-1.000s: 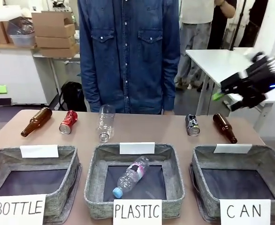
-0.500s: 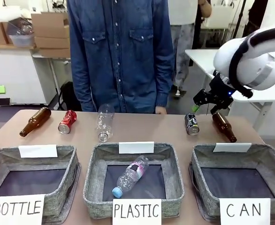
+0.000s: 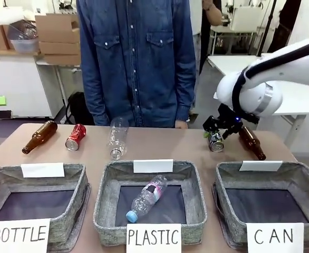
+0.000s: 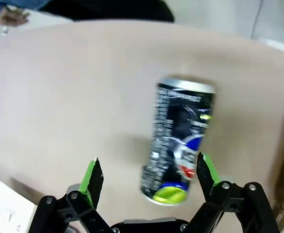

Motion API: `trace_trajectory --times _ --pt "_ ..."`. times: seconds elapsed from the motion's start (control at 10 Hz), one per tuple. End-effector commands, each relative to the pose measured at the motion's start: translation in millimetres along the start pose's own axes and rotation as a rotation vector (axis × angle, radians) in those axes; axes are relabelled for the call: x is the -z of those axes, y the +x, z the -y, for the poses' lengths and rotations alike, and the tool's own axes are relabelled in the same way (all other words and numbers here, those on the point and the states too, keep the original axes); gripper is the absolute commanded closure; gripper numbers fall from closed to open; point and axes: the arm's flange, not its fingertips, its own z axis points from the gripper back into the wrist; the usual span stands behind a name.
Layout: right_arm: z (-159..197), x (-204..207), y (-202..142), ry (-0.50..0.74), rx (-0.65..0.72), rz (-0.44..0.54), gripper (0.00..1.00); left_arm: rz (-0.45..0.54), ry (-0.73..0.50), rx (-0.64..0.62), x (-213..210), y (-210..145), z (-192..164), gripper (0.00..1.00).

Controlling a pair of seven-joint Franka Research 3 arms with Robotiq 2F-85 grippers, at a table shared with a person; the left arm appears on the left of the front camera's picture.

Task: Sort the can waste into the basket.
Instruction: Pick up the can waste from the table and place it in the right Fabric basket.

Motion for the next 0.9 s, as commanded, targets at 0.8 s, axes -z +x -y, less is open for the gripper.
trace_trajectory --times 0.8 --pt "-10 44 30 -0.246 0.096 -0.034 0.0 0.02 -0.014 0.022 1 1 1 0.0"
